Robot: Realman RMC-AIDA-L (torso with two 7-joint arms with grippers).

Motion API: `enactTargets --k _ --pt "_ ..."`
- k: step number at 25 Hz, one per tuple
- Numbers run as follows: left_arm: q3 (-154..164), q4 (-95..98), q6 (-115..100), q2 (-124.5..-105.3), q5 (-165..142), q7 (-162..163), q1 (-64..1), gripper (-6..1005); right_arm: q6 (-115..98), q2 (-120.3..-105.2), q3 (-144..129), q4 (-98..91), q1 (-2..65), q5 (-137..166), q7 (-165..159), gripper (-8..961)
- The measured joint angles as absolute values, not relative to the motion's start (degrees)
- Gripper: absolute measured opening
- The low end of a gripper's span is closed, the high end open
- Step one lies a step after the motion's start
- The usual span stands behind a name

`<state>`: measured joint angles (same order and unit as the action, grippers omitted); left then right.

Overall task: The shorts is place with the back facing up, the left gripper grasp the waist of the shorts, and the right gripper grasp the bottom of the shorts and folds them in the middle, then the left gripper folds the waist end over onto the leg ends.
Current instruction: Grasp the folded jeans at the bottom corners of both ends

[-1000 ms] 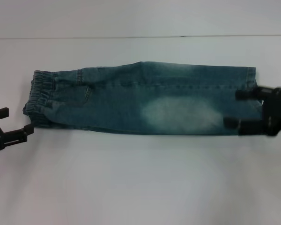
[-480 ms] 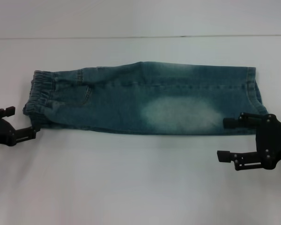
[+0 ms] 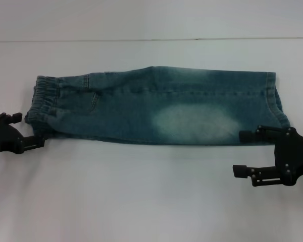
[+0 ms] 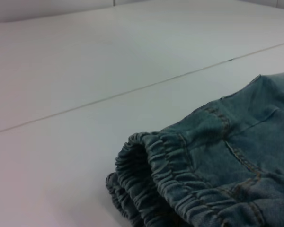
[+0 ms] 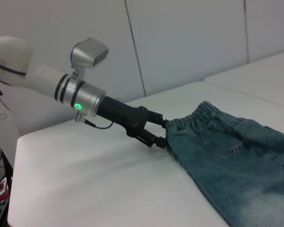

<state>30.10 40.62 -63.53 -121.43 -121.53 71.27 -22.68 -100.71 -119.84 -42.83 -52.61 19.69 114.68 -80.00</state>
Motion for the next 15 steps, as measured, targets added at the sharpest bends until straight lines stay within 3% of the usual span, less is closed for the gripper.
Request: enactTargets --k 15 --pt "31.5 38.3 -61.5 -121.34 -121.4 68.8 -24.2 804 -100.6 -119.89 -42.5 -51.4 19.7 114.3 -80.6 926"
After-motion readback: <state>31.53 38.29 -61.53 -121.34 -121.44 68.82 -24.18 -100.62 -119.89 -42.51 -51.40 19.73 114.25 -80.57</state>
